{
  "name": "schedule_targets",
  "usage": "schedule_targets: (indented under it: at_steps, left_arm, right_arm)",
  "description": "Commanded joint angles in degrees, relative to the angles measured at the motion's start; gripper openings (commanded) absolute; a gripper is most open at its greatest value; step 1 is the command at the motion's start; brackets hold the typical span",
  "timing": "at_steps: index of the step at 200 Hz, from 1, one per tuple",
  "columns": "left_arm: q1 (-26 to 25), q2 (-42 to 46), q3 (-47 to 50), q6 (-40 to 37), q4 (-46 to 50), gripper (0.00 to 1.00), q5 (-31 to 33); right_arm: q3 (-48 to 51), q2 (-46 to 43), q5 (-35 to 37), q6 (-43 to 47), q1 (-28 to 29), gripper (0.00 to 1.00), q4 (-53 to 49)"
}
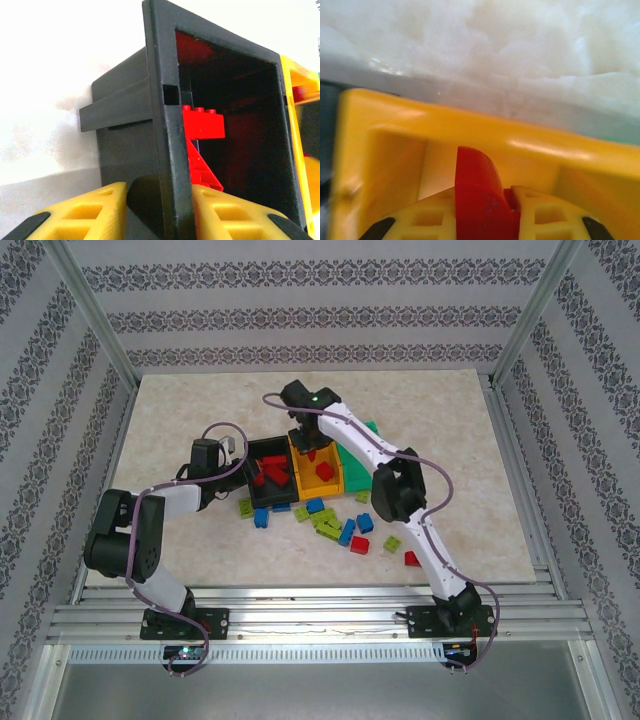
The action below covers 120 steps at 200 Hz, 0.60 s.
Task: Sort the legos into containers by color
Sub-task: Pick up the lego from the container, then place the lego in the container.
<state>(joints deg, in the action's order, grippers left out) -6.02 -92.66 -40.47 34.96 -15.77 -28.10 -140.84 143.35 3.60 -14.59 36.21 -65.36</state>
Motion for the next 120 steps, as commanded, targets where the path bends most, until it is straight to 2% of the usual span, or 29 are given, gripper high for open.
schedule_targets:
  at_steps: [1,41,87,95,107,120]
  left_arm:
    - [-0.93,1.94,0.83,-0.64,0.65,0.36,-1.65]
    - [-1.01,2.48,0.66,-0.43,1.07,0.36,-1.52]
    - [-0.94,2.85,0.45,-0.69,1.87,0.37,-1.32]
    - [-1.01,3.01,0.48,-0.74,1.97,0.37,-1.26]
    - [-1.01,3.17,0.40,-0.86,2.30,0.37,-1.10]
    - [-1.00,3.30,0.52,-0.86,2.33,0.37,-1.06]
  right_arm:
    - [1.65,-8.47,-0.71,0.92,1.01,0.14,-0.28]
    - [9.22,-11.93,-9.50,-2.36,3.53,0.18,6.06]
    - [8.72,-8.35,-14.94,-5.21,4.99,0.23,10.13]
    - [8.28,-7.76,-15.43,-5.36,5.06,0.26,10.17]
    - [7.40,-7.08,-15.81,-5.35,5.07,0.40,9.50]
    - [7.82,-7.48,-14.92,-5.13,4.97,0.43,9.14]
